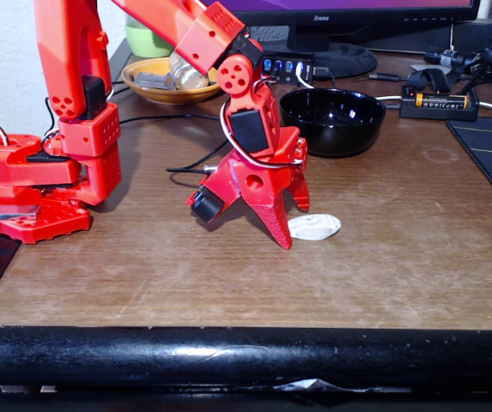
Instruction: Ramasse la gomme et mets-la dans le bol.
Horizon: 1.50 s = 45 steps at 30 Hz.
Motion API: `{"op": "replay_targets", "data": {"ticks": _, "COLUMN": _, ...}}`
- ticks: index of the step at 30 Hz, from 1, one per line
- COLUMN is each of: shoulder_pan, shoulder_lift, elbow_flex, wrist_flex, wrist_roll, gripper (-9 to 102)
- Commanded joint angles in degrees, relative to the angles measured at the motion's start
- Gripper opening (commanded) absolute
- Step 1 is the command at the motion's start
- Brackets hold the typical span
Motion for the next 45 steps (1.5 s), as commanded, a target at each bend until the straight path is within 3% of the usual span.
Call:
{"op": "replay_targets", "data": {"ticks": 1, "shoulder_pan": -0.2, "shoulder_lift": -0.5, "elbow_flex": 1.3, "wrist_flex": -1.9, "wrist_roll": -0.3, "gripper": 30}}
{"op": "replay_targets", "data": {"ticks": 14, "shoulder_pan": 0.1, "shoulder_lift": -1.8, "elbow_flex": 6.5, "wrist_flex": -9.6, "wrist_roll": -0.2, "gripper": 30}}
{"op": "replay_targets", "data": {"ticks": 27, "shoulder_pan": 0.2, "shoulder_lift": -4.0, "elbow_flex": -1.3, "wrist_flex": -1.0, "wrist_roll": 1.1, "gripper": 30}}
{"op": "replay_targets", "data": {"ticks": 45, "shoulder_pan": 0.3, "shoulder_lift": -9.7, "elbow_flex": -5.5, "wrist_flex": -1.4, "wrist_roll": 1.5, "gripper": 30}}
